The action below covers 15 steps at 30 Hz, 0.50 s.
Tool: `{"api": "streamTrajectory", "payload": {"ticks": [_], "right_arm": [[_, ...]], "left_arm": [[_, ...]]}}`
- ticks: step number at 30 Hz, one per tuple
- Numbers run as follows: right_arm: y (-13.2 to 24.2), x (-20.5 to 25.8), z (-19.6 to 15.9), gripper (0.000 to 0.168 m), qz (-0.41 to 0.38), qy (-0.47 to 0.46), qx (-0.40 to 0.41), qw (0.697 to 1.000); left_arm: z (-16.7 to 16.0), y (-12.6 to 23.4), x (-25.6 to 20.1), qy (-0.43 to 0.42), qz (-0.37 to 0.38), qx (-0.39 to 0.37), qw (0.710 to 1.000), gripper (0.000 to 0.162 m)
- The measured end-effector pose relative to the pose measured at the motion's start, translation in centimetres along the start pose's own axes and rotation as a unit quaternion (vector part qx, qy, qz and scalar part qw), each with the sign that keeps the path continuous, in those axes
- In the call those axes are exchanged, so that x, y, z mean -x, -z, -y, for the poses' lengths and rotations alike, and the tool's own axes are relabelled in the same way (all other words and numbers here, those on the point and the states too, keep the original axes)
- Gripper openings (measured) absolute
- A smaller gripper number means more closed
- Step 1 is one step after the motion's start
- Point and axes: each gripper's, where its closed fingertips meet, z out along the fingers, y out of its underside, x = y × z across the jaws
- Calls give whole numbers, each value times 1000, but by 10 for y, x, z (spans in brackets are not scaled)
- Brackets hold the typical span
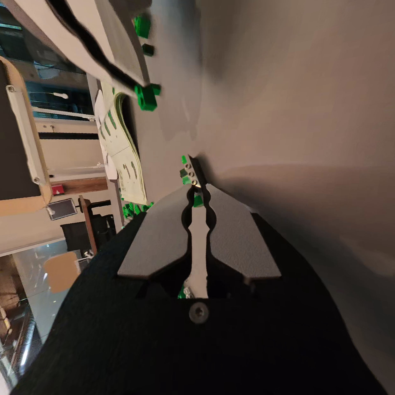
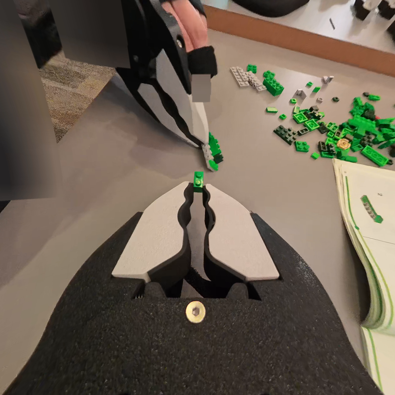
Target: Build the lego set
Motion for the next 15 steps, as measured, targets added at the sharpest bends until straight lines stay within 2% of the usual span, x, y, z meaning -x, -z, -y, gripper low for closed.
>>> {"api": "streamTrajectory", "payload": {"ticks": [5, 10, 15], "right_arm": [[-31, -8, 11, 7, 3, -13, 14, 1000], [-50, -2, 8, 7, 31, -13, 49, 998], [-53, 5, 1, 7, 33, 12, 70, 997]], "left_arm": [[3, 3, -4, 9, -26, -8, 1000, 6], [4, 3, -12, 20, -48, -4, 999, 6], [7, 21, -6, 125, -71, -61, 988, 24]]}}
